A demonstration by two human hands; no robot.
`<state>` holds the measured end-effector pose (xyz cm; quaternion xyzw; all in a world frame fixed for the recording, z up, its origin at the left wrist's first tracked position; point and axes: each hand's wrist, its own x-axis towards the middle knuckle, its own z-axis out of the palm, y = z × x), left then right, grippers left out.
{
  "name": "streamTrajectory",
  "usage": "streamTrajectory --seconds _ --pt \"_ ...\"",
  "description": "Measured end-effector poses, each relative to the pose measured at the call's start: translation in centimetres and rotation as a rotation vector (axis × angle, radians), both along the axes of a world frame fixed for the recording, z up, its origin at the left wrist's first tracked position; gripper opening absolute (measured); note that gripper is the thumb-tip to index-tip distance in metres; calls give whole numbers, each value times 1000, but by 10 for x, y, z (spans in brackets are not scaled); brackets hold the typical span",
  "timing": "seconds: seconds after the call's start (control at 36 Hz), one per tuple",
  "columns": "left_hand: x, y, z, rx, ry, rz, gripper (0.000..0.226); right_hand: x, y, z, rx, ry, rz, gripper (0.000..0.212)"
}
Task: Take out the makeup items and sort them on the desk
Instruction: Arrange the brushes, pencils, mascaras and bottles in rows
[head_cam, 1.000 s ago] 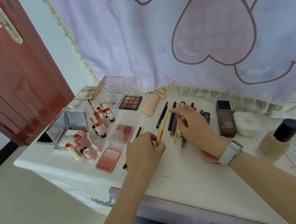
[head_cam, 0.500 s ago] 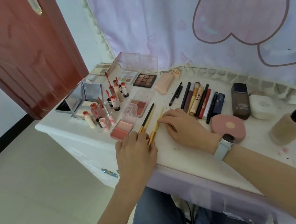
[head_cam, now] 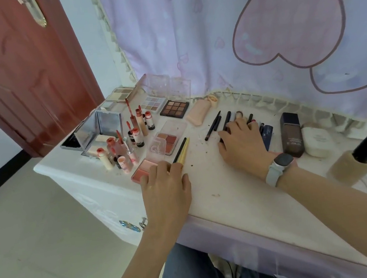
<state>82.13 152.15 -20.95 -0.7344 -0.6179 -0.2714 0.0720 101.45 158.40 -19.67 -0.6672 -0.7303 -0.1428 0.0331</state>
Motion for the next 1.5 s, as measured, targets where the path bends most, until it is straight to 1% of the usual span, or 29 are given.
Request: streamTrajectory --seconds 0.08,0.19,0.22,0.25,0.31,0.39,0.5,0.58,0.67,0.72,0.78,0.81,0.83,0.86,0.94,0.97,1.03,1.08,1.11,1.19,1.28,1.33,1.42,1.5 --pt "15 4 1 35 -16 -119 19 -1 -4 -4 -3 -58 31 35" --pt "36 4 -5 5 -60 -308 10 -3 -15 -7 62 -46 113 17" --pt "39 3 -7 -13 -68 -333 16 -2 -18 -8 84 -35 150 15" --pt "43 3 -10 -32 -77 -353 24 -1 -22 -9 105 -30 187 17" --pt "46 3 -17 -61 -109 -364 30 3 -28 -11 136 -3 242 24" --pt "44 4 -24 -82 -177 -341 30 10 -33 -11 132 83 305 28" --pt "43 3 -23 -130 -225 -348 33 14 -35 -9 97 142 369 23" --pt "41 3 -22 -147 -253 -343 35 13 -36 -8 122 142 430 12" --pt "41 3 -22 -168 -262 -331 31 12 -37 -2 134 161 479 28" --pt "41 3 -19 -208 -295 -321 28 11 -38 3 198 207 529 28" --pt "42 4 -15 -261 -349 -307 35 10 -39 8 310 313 568 25" --pt "43 4 -13 -269 -374 -301 39 9 -40 12 364 404 570 23" --pt "45 5 -12 -258 -386 -305 44 7 -42 16 403 525 545 22" --pt "48 6 -11 -232 -396 -321 47 5 -44 21 412 688 499 19" --pt "61 7 -8 -193 -449 -365 60 -4 -52 33 335 1245 267 6" --pt "65 7 -8 -163 -460 -377 61 -5 -53 35 309 1374 201 8" --pt "73 8 -7 -103 -480 -394 54 -5 -53 34 276 1520 132 11" --pt "79 9 -5 -62 -512 -407 46 -3 -54 32 249 1597 110 16" --pt "81 9 -4 -48 -522 -405 44 -2 -54 31 236 1602 103 19" --pt "82 10 -4 24 -502 -384 37 3 -57 31 197 1523 118 20" --pt "80 10 -3 54 -475 -370 34 8 -58 33 159 1497 163 13" --pt "78 11 -2 45 -478 -368 34 9 -58 31 151 1526 158 12" --pt "77 11 0 23 -521 -382 35 11 -58 30 129 1623 143 14" --pt "77 10 1 -97 -558 -397 39 15 -54 32 143 1669 120 13"
